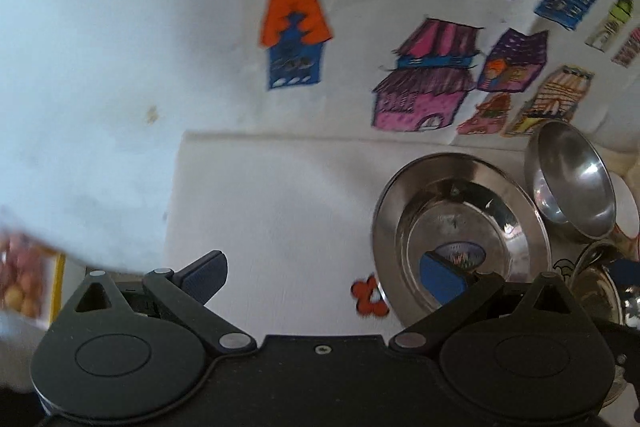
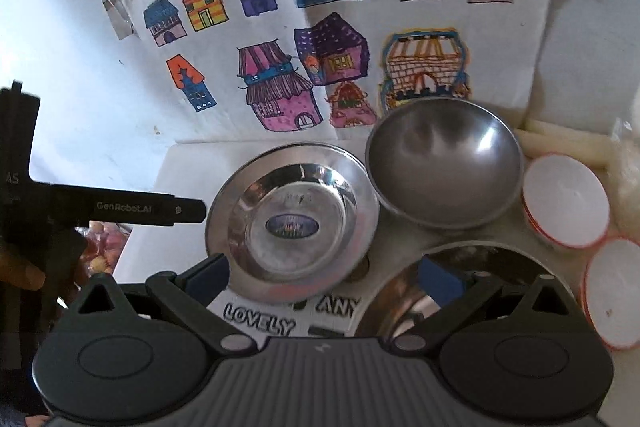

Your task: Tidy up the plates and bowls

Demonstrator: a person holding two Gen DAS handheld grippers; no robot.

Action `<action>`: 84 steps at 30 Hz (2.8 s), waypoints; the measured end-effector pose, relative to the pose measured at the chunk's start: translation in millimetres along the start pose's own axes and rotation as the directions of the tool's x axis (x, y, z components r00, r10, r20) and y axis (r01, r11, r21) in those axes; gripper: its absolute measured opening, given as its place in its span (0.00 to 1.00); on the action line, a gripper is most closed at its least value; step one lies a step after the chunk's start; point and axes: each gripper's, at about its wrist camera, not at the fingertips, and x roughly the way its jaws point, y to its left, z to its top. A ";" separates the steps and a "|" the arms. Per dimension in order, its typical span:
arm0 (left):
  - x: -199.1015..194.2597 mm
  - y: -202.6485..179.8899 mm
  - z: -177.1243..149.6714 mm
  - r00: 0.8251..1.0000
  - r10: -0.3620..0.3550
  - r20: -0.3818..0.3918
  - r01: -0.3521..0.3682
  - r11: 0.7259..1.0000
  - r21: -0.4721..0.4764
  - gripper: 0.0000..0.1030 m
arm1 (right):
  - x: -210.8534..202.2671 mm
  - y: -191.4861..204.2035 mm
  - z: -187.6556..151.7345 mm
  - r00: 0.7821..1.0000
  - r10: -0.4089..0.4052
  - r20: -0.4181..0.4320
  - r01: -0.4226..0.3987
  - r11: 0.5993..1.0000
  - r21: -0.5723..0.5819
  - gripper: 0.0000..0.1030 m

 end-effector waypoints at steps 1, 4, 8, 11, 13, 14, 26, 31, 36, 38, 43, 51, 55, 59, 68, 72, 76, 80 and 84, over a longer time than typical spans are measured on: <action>3.5 -1.4 3.0 1.000 0.001 -0.001 -0.001 1.000 0.018 0.99 | 3.0 0.0 1.0 1.000 -0.001 -0.003 0.001 1.000 -0.001 1.00; 11.3 -5.0 7.5 1.000 -0.006 -0.005 0.006 0.999 0.043 0.99 | 11.8 -0.2 4.0 1.000 -0.005 -0.002 0.005 1.000 -0.001 0.96; 17.8 -8.0 7.1 1.000 -0.023 -0.015 0.024 0.998 0.050 0.99 | 20.6 -1.0 6.8 1.000 -0.017 -0.007 0.017 1.000 0.008 0.86; 20.5 -13.1 5.8 0.999 -0.025 -0.024 0.026 0.999 0.047 0.98 | 25.8 -1.0 8.4 1.000 -0.020 -0.013 0.020 1.000 0.017 0.82; 23.1 -15.8 5.7 0.999 -0.032 -0.026 0.033 0.999 0.039 0.97 | 28.3 -0.5 8.5 1.000 -0.022 -0.017 0.022 1.000 0.019 0.81; 23.8 -16.5 5.2 0.999 -0.035 -0.029 0.036 0.999 0.033 0.95 | 30.2 -0.3 8.4 0.999 -0.024 -0.024 0.025 0.999 0.021 0.79; 27.9 -21.0 -0.7 0.995 -0.085 -0.056 0.084 0.996 -0.024 0.46 | 41.2 1.3 8.3 0.996 -0.067 -0.055 0.068 0.997 0.026 0.42; 26.6 -19.8 -5.9 0.992 -0.120 -0.048 0.118 0.992 -0.041 0.30 | 43.5 -1.1 6.3 0.995 -0.072 -0.063 0.074 0.997 0.036 0.22; 20.7 -13.6 -11.5 0.992 -0.116 -0.045 0.113 0.992 -0.063 0.21 | 41.9 -1.6 1.2 0.996 -0.055 -0.068 0.057 0.998 0.037 0.16; 17.6 -13.1 -15.4 0.993 -0.112 -0.045 0.109 0.992 -0.064 0.21 | 40.5 -1.5 0.1 0.996 -0.043 -0.072 0.046 0.998 0.033 0.16; 11.5 -12.4 -24.0 0.992 -0.114 -0.051 0.111 0.991 -0.072 0.21 | 37.0 -2.4 -3.2 0.997 -0.013 -0.079 0.015 1.000 0.026 0.14; -9.3 -12.6 -28.4 0.995 -0.096 -0.004 0.095 0.992 -0.082 0.21 | 20.6 -5.6 -2.4 0.998 0.031 -0.063 -0.030 0.999 0.014 0.13; -17.2 -14.4 -28.8 0.996 -0.091 0.013 0.092 0.992 -0.084 0.21 | 13.8 -7.4 -1.1 0.997 0.053 -0.059 -0.053 0.999 0.002 0.13; -17.4 -21.2 -30.4 0.994 -0.106 0.003 0.106 0.991 -0.078 0.16 | 14.1 -8.7 -3.7 0.991 0.115 -0.070 -0.115 0.993 0.001 0.01; -9.2 -22.3 -37.3 0.998 -0.053 -0.021 0.050 0.992 -0.115 0.16 | 6.6 -8.1 -0.5 0.997 0.059 -0.050 -0.061 0.997 -0.045 0.13; -8.7 -17.9 -39.4 0.998 -0.053 -0.026 0.049 0.989 -0.139 0.19 | 11.3 -13.0 1.7 0.998 0.014 -0.064 -0.017 0.999 -0.047 0.22; -7.8 -17.9 -40.9 0.998 -0.060 -0.029 0.055 0.987 -0.150 0.20 | 15.0 -12.7 3.0 0.998 0.003 -0.068 -0.007 0.999 -0.054 0.22; -6.7 -20.4 -40.9 0.996 -0.078 -0.031 0.073 0.986 -0.150 0.21 | 23.7 -11.7 6.5 0.996 -0.001 -0.089 -0.005 0.998 -0.068 0.24; -2.5 -23.8 -41.5 0.994 -0.094 -0.047 0.086 0.985 -0.150 0.22 | 29.9 -10.9 13.0 0.996 -0.011 -0.092 0.003 0.996 -0.087 0.24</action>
